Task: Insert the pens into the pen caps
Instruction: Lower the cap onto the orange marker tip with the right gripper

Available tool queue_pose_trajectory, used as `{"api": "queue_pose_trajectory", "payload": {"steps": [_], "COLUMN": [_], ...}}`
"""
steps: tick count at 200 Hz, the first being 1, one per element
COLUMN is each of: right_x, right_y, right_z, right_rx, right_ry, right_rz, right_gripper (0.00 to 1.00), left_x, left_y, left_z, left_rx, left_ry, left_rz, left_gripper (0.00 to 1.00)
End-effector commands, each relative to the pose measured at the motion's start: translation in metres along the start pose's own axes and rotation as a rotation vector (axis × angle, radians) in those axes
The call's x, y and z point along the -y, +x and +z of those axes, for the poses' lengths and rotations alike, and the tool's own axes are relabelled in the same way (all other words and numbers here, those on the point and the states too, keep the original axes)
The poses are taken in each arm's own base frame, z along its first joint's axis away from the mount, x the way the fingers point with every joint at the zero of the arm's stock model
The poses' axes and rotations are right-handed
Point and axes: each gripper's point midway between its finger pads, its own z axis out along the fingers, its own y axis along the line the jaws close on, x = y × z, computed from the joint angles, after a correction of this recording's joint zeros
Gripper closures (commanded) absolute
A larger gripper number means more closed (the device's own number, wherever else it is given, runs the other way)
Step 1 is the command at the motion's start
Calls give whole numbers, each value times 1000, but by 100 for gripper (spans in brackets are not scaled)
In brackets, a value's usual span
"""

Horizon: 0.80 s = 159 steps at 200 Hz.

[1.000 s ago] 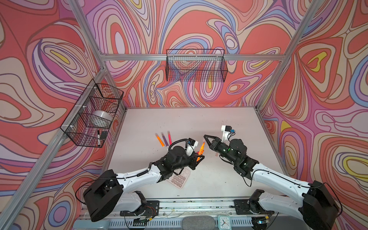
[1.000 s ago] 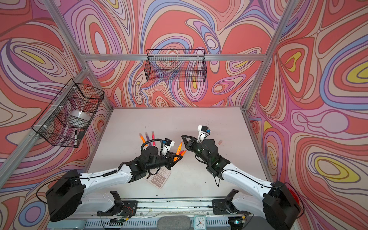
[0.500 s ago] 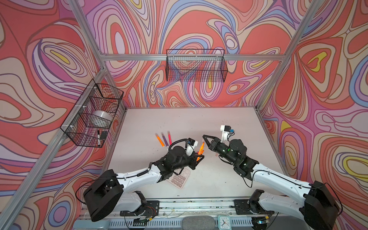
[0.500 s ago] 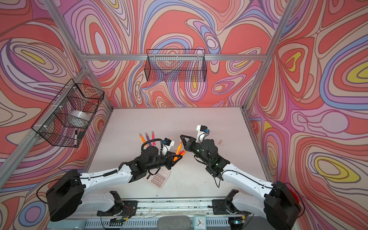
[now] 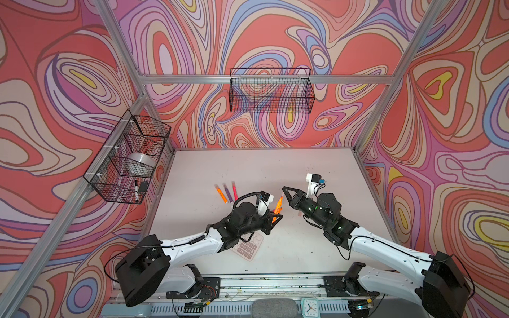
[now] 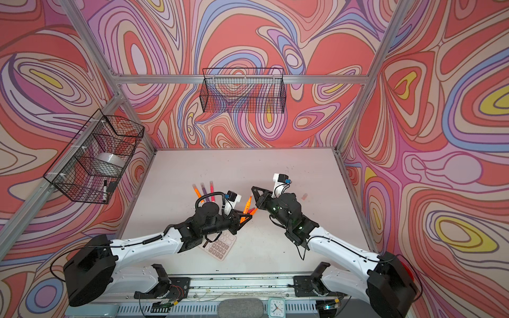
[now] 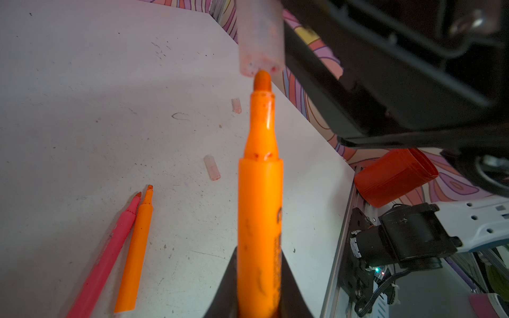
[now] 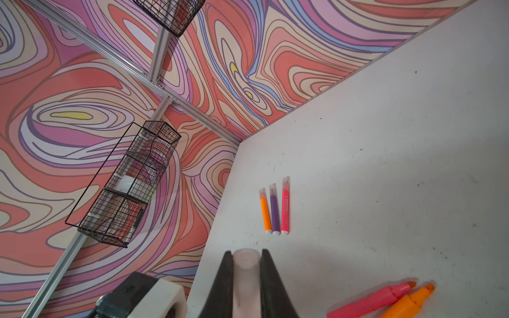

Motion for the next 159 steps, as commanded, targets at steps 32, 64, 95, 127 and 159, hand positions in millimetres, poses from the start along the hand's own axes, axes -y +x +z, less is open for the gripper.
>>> {"api": "queue_pose_trajectory", "payload": {"steps": [32,64,95,127,159], "right_x": [-6,-6,-7,-9,-10], "right_y": [3,8,10,9,13], "right_z": [2,1,2,2,2], "right_rx": [-14,-26,-32,-33,-47], "right_ry": [-31,-39,-49,-54,-59], "right_rz": [9,23,32,31,31], "right_gripper": [100,100,100,100,100], "left_x": [3,3,3,3,3], "left_y": [-11,-12,-13,-13,-19], "left_z": [-6,-5,-5,-5,-7], "left_rx": [53,54,56,58,82], "left_ry": [-4,-1,-3,0,-15], "left_rz": [11,12,12,13,19], "left_gripper": [100,100,100,100,100]}}
